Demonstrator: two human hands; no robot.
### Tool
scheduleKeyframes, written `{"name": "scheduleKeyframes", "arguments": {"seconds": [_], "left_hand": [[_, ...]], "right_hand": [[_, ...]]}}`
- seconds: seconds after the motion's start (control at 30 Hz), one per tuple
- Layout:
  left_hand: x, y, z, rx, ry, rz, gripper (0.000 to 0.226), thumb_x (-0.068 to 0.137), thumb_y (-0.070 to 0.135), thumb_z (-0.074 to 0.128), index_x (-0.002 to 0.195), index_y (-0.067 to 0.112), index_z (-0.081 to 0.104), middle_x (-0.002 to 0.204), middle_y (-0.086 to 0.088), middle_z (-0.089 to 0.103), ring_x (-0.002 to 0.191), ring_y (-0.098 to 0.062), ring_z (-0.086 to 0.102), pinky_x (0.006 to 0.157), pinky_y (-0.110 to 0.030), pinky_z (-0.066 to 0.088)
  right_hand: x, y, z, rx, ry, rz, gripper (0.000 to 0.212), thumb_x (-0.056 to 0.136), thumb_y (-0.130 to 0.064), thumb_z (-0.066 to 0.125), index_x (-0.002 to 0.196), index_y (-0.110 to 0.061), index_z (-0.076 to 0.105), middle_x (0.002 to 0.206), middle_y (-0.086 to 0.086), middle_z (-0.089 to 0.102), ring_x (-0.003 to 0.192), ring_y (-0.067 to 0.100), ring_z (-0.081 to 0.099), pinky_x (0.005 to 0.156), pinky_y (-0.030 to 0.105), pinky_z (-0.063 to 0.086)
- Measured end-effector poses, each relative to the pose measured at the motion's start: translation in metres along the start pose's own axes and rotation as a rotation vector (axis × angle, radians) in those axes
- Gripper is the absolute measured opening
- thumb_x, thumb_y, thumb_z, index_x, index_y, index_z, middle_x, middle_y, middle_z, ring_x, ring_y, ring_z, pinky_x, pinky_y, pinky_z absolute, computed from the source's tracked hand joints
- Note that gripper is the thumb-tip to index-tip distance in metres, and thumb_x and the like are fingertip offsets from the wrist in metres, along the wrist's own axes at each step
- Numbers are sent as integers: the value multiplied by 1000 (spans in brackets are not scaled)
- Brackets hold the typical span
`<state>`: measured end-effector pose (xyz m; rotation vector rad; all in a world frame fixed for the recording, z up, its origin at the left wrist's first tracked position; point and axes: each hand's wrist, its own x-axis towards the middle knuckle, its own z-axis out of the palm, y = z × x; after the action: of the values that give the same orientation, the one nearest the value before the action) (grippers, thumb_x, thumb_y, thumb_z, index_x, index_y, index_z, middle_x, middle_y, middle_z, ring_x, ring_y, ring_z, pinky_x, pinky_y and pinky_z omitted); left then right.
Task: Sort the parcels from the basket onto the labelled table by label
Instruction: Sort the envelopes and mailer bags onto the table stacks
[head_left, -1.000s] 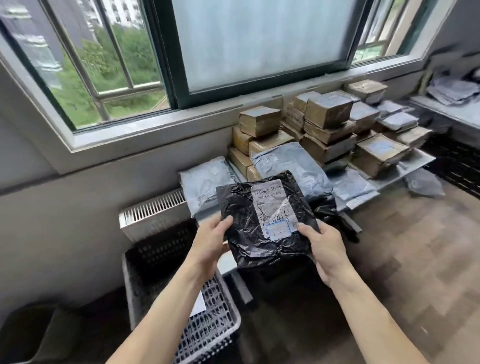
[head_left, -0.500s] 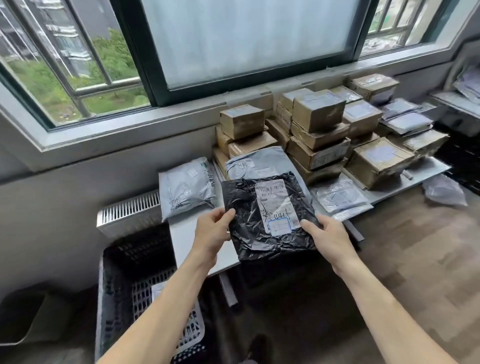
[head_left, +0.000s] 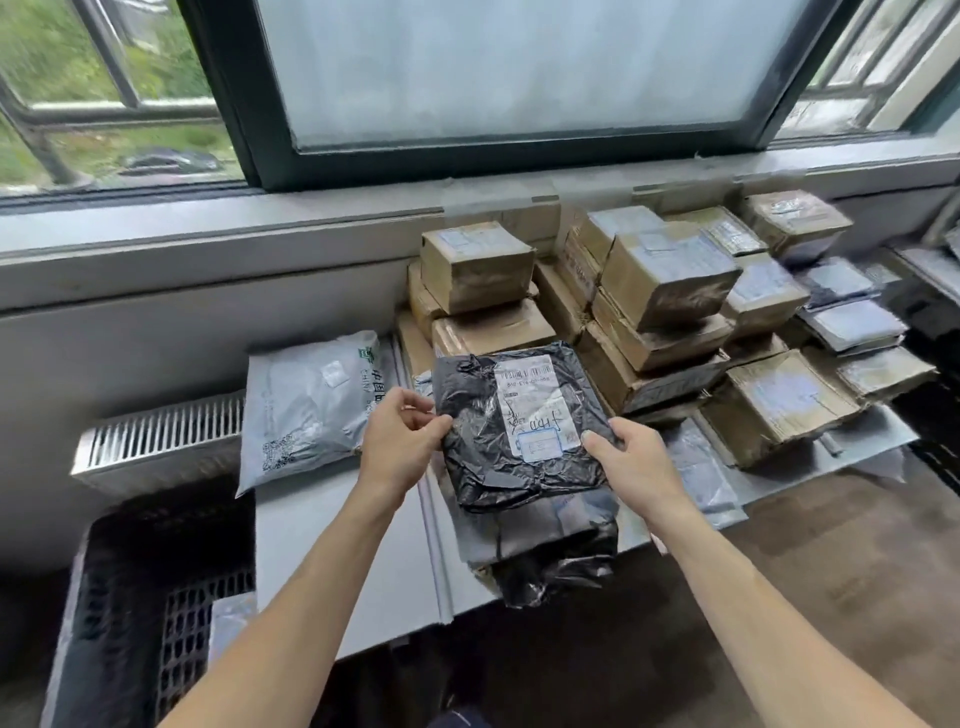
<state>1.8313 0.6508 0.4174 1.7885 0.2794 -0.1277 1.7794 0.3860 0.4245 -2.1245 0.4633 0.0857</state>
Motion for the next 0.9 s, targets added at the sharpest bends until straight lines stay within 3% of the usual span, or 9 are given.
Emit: {"name": "scheduleKeyframes", "arguments": {"seconds": [0.13, 0.2, 0.3, 0.4, 0.53, 0.73, 0.9], "left_hand": [[25, -4, 6, 160, -14, 15, 17, 85, 8, 78, 80, 16, 64, 75, -2, 67, 69, -18, 60, 64, -30, 52], [29, -5, 8, 226, -70, 0, 11, 86, 11, 78, 82, 17, 70, 78, 0, 70, 72, -17, 63, 68, -29, 52], [26, -6, 10, 279, -101, -20, 4, 89, 17, 76, 94, 18, 75, 80, 3, 69, 73, -13, 62, 67, -24, 48], [15, -2, 10, 266, -96, -4, 6, 92, 20, 74, 98, 21, 76, 83, 2, 69, 75, -15, 61, 76, -30, 54], [-12, 3, 5, 271, -80, 33, 10, 95, 24, 71, 105, 23, 73, 102, 1, 68, 94, -15, 63, 88, -34, 55], [-90, -8, -4, 182, -44, 18, 9, 97, 18, 70, 105, 17, 73, 95, -1, 70, 86, -14, 63, 72, -25, 49], [-177, -48, -19, 73, 15, -167, 10, 98, 13, 67, 103, 19, 72, 101, -4, 71, 82, -15, 68, 66, -25, 51]], "right_hand": [[34, 5, 7, -39, -22, 29, 53, 82, -55, 59, 90, -3, 59, 90, 18, 67, 78, 25, 59, 77, 43, 50], [42, 7, 11, -65, -31, 34, 40, 91, -40, 65, 75, -7, 50, 69, 9, 53, 68, 22, 48, 65, 38, 37], [45, 13, 13, -120, -65, 39, 36, 95, -29, 67, 70, -18, 44, 63, 0, 41, 62, 18, 38, 61, 37, 27], [41, 16, 10, -171, -62, 32, 24, 96, -31, 67, 85, -12, 58, 76, 3, 60, 75, 23, 55, 69, 37, 38], [29, 15, -5, -178, -35, 9, 15, 94, -32, 67, 105, -23, 63, 89, -4, 66, 88, 21, 68, 82, 36, 52], [-16, 29, -17, -86, -16, -25, 11, 91, -27, 66, 101, -25, 65, 91, -3, 69, 88, 25, 70, 86, 44, 58], [-88, 35, 17, 91, -170, -87, 10, 89, -12, 66, 96, -17, 69, 83, 6, 74, 56, 14, 64, 68, 35, 55]]}}
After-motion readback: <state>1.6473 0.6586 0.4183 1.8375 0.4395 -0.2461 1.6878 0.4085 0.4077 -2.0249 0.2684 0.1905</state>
